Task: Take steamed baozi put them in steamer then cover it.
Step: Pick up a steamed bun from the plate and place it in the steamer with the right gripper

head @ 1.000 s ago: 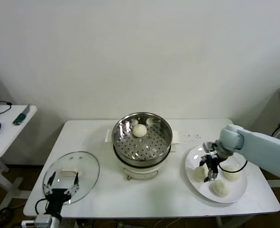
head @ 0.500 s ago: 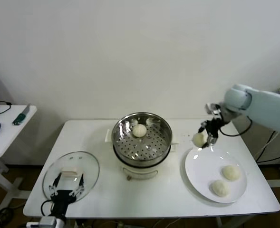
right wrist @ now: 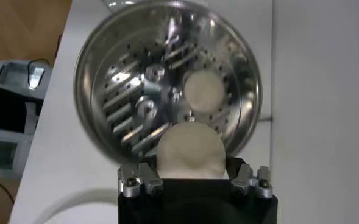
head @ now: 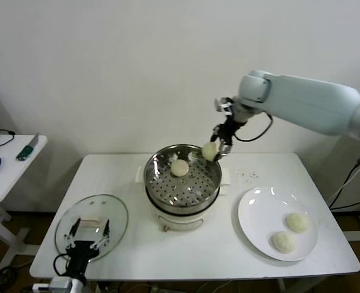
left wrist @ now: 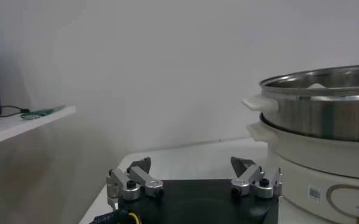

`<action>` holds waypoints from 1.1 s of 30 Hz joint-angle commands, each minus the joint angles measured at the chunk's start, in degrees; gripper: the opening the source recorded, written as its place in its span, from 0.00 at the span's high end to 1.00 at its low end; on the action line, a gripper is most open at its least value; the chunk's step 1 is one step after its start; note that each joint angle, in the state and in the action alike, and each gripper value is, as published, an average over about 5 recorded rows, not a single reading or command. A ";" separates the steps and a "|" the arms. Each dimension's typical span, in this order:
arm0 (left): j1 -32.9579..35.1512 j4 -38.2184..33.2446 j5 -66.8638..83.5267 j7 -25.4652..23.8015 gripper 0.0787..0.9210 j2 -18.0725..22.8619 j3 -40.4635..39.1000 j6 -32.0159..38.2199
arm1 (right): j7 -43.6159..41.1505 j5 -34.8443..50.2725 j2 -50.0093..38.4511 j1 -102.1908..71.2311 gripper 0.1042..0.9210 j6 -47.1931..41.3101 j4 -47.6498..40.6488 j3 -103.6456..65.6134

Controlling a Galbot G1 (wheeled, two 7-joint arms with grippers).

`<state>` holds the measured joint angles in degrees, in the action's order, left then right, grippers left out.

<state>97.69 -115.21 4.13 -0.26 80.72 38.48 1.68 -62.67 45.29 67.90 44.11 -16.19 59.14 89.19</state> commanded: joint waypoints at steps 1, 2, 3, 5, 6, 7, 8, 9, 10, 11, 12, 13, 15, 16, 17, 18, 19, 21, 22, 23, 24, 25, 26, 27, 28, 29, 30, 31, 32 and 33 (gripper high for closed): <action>0.14 -0.50 0.14 -0.36 0.12 -0.22 0.15 0.07 | 0.21 3.07 17.44 -5.75 0.24 -0.57 -10.38 -1.58; 0.23 -0.57 0.26 -0.51 0.12 -0.29 0.25 0.06 | 0.18 2.38 18.28 -6.76 0.24 -0.53 -11.14 -1.88; 0.37 -0.63 0.42 -0.66 0.12 -0.33 0.37 0.06 | 0.16 1.60 18.99 -7.77 0.24 -0.50 -11.74 -2.21; 0.75 -0.71 0.79 -0.93 0.12 -0.43 0.60 0.10 | 0.15 0.15 20.04 -9.59 0.24 -0.48 -12.64 -2.77; 0.96 -0.73 0.93 -1.00 0.12 -0.47 0.68 0.18 | 0.17 -0.63 20.45 -10.47 0.24 -0.47 -13.02 -3.03; 1.14 -0.72 1.00 -1.02 0.12 -0.51 0.73 0.27 | 0.21 -1.11 20.72 -11.13 0.24 -0.49 -13.23 -3.14; 1.29 -0.69 1.04 -1.03 0.12 -0.55 0.75 0.35 | 0.23 -1.51 20.92 -11.70 0.24 -0.50 -13.35 -3.15; 1.40 -0.65 1.05 -1.03 0.12 -0.59 0.76 0.42 | 0.24 -1.93 21.10 -12.17 0.24 -0.49 -13.43 -3.14; 1.45 -0.61 1.05 -1.02 0.12 -0.59 0.76 0.47 | 0.25 -2.27 21.23 -12.55 0.24 -0.48 -13.47 -3.10; 1.47 -0.58 1.06 -1.00 0.12 -0.59 0.76 0.49 | 0.26 -2.52 21.35 -12.88 0.24 -0.49 -13.48 -3.06; 1.47 -0.56 1.07 -0.98 0.12 -0.59 0.76 0.49 | 0.26 -2.85 21.45 -13.22 0.24 -0.49 -13.48 -3.03; 1.44 -0.56 1.07 -0.96 0.12 -0.59 0.75 0.49 | 0.27 -3.18 21.53 -13.50 0.24 -0.49 -13.50 -3.02; 1.40 -0.59 1.10 -0.92 0.12 -0.63 0.75 0.49 | 0.27 -3.85 21.61 -13.97 0.24 -0.48 -13.49 -2.99; 1.40 -0.61 1.13 -0.90 0.12 -0.69 0.77 0.48 | 0.25 -4.17 21.60 -14.11 0.24 -0.47 -13.45 -2.96; 1.39 -0.61 1.15 -0.88 0.12 -0.75 0.79 0.48 | 0.24 -4.37 21.57 -14.21 0.24 -0.47 -13.41 -2.93; 1.38 -0.61 1.17 -0.86 0.12 -0.81 0.82 0.47 | 0.21 -4.57 21.53 -14.29 0.24 -0.46 -13.39 -2.90; 1.36 -0.60 1.20 -0.85 0.12 -0.86 0.85 0.46 | 0.16 -4.82 21.48 -14.36 0.24 -0.45 -13.37 -2.86; 1.32 -0.61 1.21 -0.81 0.12 -0.91 0.89 0.42 | 0.04 -5.37 21.37 -14.44 0.23 -0.38 -13.36 -2.77; 1.31 -0.63 1.21 -0.79 0.12 -0.91 0.90 0.41 | -0.01 -5.63 21.31 -14.48 0.23 -0.34 -13.34 -2.73; 1.30 -0.65 1.22 -0.77 0.12 -0.91 0.90 0.38 | -0.06 -5.84 21.25 -14.52 0.23 -0.32 -13.31 -2.69; 1.29 -0.65 1.22 -0.75 0.12 -0.89 0.90 0.37 | -0.06 -6.02 21.18 -14.56 0.22 -0.31 -13.26 -2.65; 1.28 -0.65 1.21 -0.72 0.12 -0.85 0.88 0.35 | -0.05 -6.20 21.10 -14.58 0.21 -0.33 -13.20 -2.63; 1.26 -0.64 1.21 -0.70 0.12 -0.82 0.86 0.33 | -0.03 -6.35 21.03 -14.59 0.19 -0.36 -13.13 -2.61; 1.25 -0.62 1.21 -0.68 0.12 -0.79 0.84 0.31 | -0.04 -6.50 20.95 -14.55 0.17 -0.38 -13.05 -2.58; 1.25 -0.58 1.20 -0.65 0.12 -0.77 0.82 0.31 | -0.06 -6.65 20.84 -14.47 0.15 -0.39 -12.92 -2.55; 1.24 -0.54 1.20 -0.62 0.12 -0.75 0.81 0.31 | -0.11 -6.76 20.73 -14.36 0.13 -0.39 -12.79 -2.52; 1.23 -0.48 1.19 -0.59 0.12 -0.75 0.80 0.31 | -0.16 -6.79 20.59 -14.22 0.13 -0.39 -12.63 -2.52; 1.23 -0.40 1.19 -0.53 0.12 -0.76 0.80 0.33 | -0.20 -6.80 20.40 -14.02 0.12 -0.39 -12.39 -2.58; 1.22 -0.33 1.19 -0.46 0.12 -0.77 0.80 0.34 | -0.23 -6.75 20.11 -13.71 0.12 -0.40 -12.10 -2.67; 1.22 -0.28 1.19 -0.38 0.12 -0.78 0.80 0.35 | -0.24 -6.68 19.83 -13.42 0.12 -0.41 -11.80 -2.76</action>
<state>98.84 -115.57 5.26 -0.64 79.90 39.30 2.04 -62.81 39.64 87.20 31.04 -16.60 47.30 86.68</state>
